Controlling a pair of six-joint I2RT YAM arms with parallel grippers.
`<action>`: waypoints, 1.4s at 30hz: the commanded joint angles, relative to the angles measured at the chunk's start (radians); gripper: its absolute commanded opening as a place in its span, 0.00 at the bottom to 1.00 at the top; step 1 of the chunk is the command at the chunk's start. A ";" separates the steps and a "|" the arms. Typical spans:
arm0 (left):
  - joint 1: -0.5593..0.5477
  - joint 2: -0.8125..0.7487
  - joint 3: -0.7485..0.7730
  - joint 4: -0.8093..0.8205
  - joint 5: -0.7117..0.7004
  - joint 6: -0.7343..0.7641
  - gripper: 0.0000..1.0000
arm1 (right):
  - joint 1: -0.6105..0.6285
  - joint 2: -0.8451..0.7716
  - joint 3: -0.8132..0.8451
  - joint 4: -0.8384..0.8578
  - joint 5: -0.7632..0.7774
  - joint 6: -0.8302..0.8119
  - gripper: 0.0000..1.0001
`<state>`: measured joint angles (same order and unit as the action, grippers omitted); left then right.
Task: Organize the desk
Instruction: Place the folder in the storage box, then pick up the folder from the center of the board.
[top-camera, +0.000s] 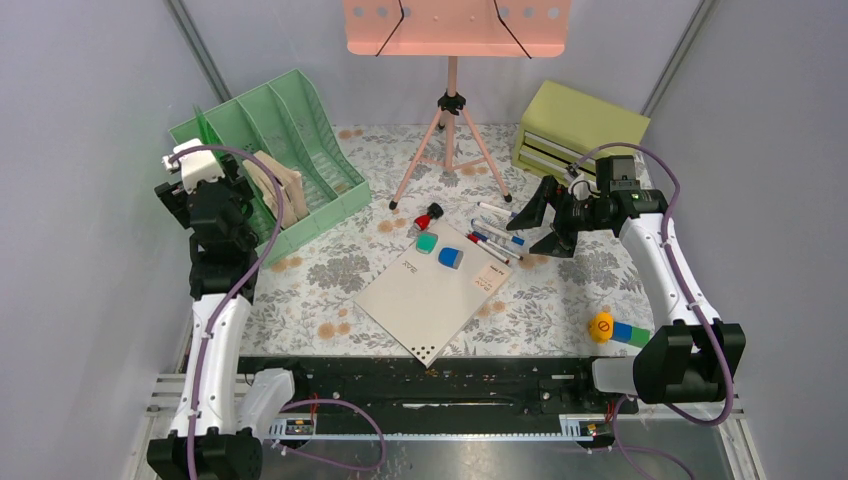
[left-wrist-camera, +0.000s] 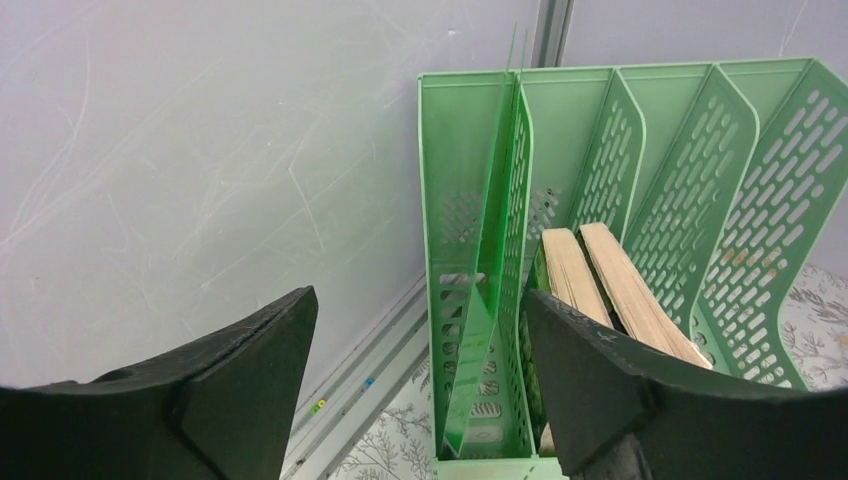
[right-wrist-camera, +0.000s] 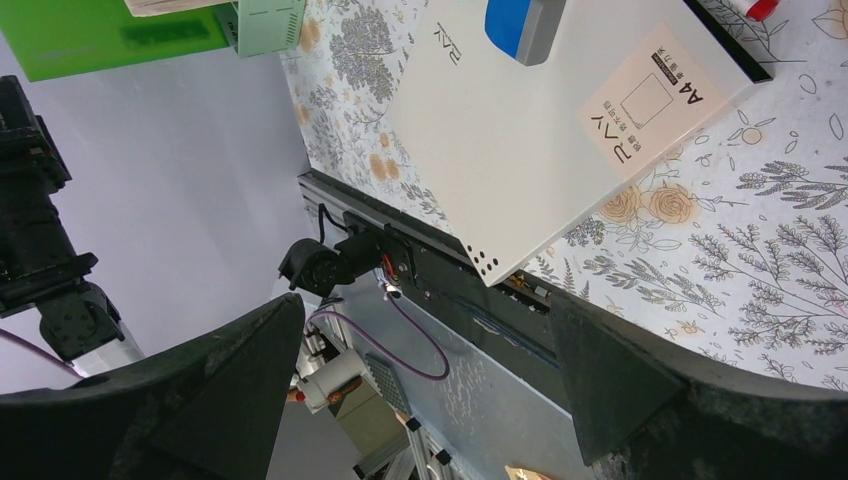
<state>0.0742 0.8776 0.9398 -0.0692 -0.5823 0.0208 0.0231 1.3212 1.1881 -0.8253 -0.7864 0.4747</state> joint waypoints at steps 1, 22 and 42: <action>0.006 -0.041 0.039 -0.065 0.045 -0.017 0.80 | -0.005 -0.018 0.032 0.009 -0.029 -0.017 1.00; 0.006 -0.342 -0.040 -0.500 0.324 -0.307 0.93 | -0.004 -0.051 -0.038 0.030 -0.039 -0.004 0.99; 0.006 -0.305 -0.158 -0.651 0.789 -0.517 0.99 | -0.003 -0.148 -0.249 0.141 -0.058 0.042 0.99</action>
<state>0.0742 0.5480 0.8192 -0.7155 0.0841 -0.4213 0.0231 1.2171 0.9874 -0.7357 -0.8322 0.4927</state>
